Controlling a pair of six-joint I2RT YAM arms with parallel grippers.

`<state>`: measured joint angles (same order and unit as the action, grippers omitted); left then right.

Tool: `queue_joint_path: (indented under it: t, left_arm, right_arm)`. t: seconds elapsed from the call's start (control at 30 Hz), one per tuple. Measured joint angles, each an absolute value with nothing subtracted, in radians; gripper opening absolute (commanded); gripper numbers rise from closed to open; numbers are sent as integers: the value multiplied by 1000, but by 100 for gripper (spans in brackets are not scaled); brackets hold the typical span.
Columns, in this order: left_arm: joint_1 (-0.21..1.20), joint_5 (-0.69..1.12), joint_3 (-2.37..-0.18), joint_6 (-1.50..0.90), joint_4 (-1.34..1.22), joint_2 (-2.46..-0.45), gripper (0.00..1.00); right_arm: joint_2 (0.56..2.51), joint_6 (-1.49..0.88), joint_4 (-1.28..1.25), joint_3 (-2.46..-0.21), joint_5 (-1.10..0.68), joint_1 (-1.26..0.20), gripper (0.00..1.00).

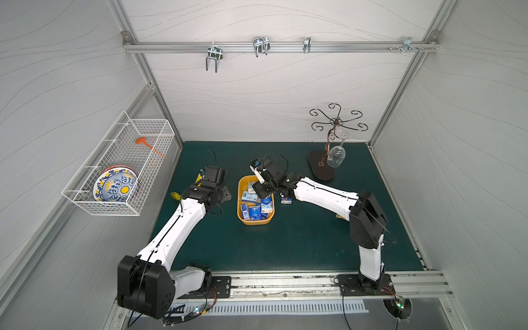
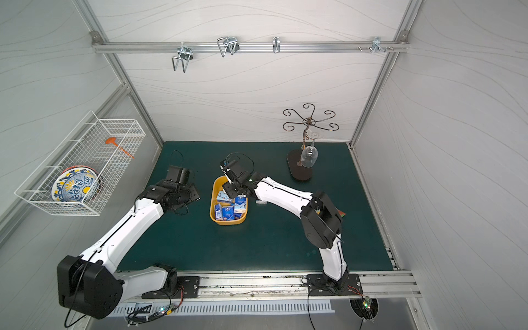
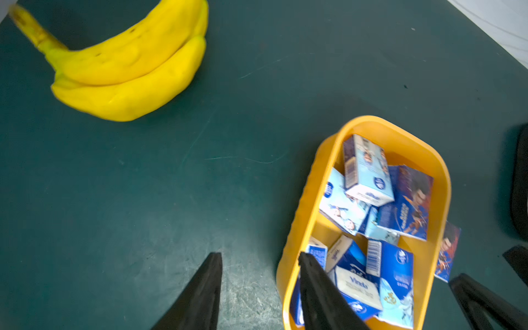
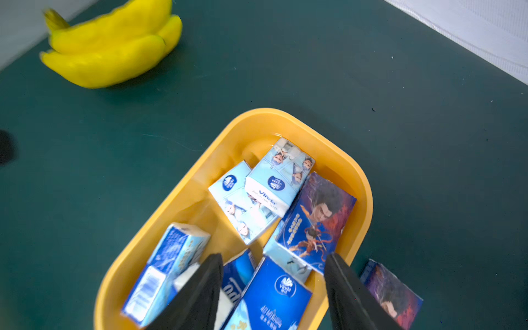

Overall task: Take the pocket tissues out of the storage box
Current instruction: Pick up the pocket tissues from the storage box.

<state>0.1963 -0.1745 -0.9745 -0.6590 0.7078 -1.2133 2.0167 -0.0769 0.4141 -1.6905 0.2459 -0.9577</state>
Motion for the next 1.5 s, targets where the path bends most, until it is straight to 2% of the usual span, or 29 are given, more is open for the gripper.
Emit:
queue_joint_path:
  t: [0.3, 0.83, 1.2, 1.5]
  left_arm:
    - [146, -85, -960, -704, 706, -1213, 49]
    - [119, -62, -913, -742, 706, -1162, 48]
    - [117, -52, -913, -736, 707, -1131, 47]
    - [117, -47, -913, -735, 706, -1129, 47]
  right_arm:
    - [2204, 86, 471, -1870, 341, -986, 67]
    - [2336, 204, 419, -1918, 385, -1028, 74]
    - [2355, 256, 374, -1929, 415, -1021, 57]
    - [2355, 265, 367, -1928, 419, -1011, 52]
